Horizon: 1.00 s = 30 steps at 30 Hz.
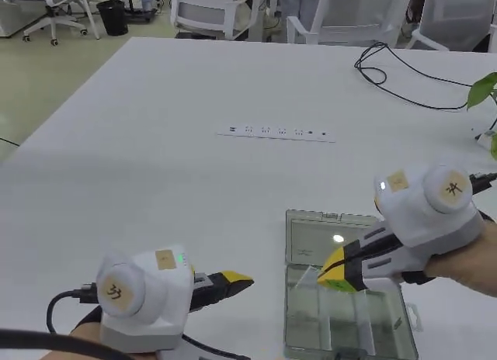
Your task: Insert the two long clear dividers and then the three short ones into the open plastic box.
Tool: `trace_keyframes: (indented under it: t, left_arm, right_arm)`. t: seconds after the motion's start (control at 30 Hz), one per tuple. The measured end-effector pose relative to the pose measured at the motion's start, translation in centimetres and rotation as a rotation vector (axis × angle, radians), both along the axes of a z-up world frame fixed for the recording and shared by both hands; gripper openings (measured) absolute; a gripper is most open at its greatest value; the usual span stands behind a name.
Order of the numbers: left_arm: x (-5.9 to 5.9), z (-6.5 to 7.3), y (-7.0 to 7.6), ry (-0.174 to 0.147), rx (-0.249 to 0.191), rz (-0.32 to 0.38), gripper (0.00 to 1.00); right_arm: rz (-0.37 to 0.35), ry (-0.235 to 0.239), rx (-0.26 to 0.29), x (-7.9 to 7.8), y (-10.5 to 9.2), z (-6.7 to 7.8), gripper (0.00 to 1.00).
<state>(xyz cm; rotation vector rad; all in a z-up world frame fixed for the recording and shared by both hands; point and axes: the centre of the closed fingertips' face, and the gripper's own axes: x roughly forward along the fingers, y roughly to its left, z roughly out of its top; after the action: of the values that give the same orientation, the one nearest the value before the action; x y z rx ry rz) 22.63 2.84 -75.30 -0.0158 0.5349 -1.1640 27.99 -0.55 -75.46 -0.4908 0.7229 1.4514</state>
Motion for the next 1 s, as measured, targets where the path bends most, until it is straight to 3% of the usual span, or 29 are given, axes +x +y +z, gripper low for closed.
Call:
trace_keyframes:
  t: [0.43, 0.7, 1.0]
  left_arm:
    - [0.1, 0.0, 0.0, 0.006, -0.009, 0.002, 0.87]
    - [0.1, 0.1, -0.2, 0.008, -0.012, 0.000, 0.88]
    - [0.0, -0.2, -0.2, 0.013, -0.010, -0.001, 0.87]
  right_arm:
    - [0.008, -0.016, 0.002, 0.1, 0.1, -0.6, 0.03]
    - [0.083, -0.075, -0.035, -0.5, 0.7, -1.4, 0.03]
    - [0.117, -0.083, -0.082, -0.6, 1.2, -3.0, 0.03]
